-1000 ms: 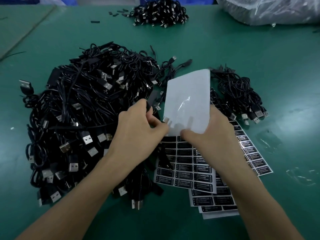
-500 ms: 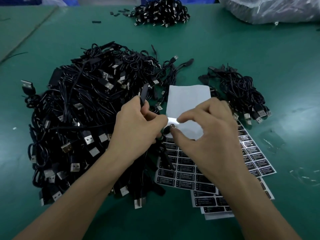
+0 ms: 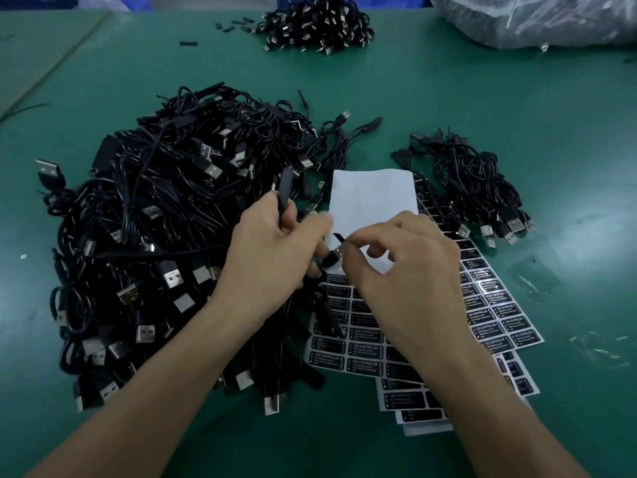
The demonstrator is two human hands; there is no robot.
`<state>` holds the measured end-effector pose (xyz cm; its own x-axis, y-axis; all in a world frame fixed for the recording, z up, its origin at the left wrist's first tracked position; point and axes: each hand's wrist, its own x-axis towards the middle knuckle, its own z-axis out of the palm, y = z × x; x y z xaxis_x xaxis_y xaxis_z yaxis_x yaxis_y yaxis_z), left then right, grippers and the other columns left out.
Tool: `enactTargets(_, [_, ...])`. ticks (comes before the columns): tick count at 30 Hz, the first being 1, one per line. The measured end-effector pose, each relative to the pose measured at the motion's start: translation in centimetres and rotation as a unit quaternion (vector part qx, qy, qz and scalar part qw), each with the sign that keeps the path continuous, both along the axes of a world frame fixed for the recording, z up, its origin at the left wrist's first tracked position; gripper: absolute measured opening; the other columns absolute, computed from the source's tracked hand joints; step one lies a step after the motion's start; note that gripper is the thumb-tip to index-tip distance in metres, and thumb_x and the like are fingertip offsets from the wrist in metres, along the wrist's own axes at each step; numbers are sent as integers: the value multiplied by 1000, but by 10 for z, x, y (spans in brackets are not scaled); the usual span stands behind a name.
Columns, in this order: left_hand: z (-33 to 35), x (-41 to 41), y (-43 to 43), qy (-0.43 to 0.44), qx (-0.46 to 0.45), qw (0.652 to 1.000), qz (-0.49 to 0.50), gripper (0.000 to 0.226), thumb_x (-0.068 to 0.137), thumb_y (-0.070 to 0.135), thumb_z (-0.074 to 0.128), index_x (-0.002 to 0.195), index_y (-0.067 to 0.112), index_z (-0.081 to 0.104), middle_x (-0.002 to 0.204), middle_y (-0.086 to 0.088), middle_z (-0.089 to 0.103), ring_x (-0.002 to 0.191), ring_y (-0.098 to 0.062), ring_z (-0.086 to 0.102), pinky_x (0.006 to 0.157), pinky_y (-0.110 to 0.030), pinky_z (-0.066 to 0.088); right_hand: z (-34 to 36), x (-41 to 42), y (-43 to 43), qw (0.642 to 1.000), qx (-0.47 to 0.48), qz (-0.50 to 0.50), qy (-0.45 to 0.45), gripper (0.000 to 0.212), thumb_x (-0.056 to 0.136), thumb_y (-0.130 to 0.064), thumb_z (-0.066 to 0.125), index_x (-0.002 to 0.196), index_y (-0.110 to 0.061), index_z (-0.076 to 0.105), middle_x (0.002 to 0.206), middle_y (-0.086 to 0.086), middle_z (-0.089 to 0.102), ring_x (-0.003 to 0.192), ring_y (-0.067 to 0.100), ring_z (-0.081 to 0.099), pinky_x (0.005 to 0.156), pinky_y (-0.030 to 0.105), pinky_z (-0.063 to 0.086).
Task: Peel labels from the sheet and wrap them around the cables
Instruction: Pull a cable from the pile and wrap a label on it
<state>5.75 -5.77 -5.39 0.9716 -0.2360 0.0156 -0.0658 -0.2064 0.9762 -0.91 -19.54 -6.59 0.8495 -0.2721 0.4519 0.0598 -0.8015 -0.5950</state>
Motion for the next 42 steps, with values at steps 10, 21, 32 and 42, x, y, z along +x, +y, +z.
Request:
enactTargets(10, [0,-3,-1,-1,6,998,-64,39,102,20,45,69,22,66,62,2,67,51,-7,56,44,-19,43,15,4,-12,824,559,44,84,20,82,-13,74,64,-21,77,58,-5,50,52,6,41,42,15,32])
enactTargets(21, [2,-9,-2,19,-38,987,-154,13,103,17,54,97,22,63,81,0,77,65,-13,72,51,-20,52,18,4,-11,757,640,67,110,11,59,-30,79,64,-21,75,71,-5,66,60,5,59,45,16,41])
enactTargets(32, [3,-7,-1,62,-53,975,-206,15,91,23,65,98,12,57,88,1,79,76,-14,76,54,-18,53,15,6,-11,784,610,52,103,20,54,-33,79,69,-20,78,67,-6,62,58,3,50,47,15,40])
enactTargets(42, [5,-7,-2,102,-66,968,-221,5,95,12,61,98,10,57,89,-1,79,76,-13,76,57,-18,52,17,5,-9,816,568,74,79,22,87,-13,72,66,-19,73,57,-12,59,53,2,54,47,13,39])
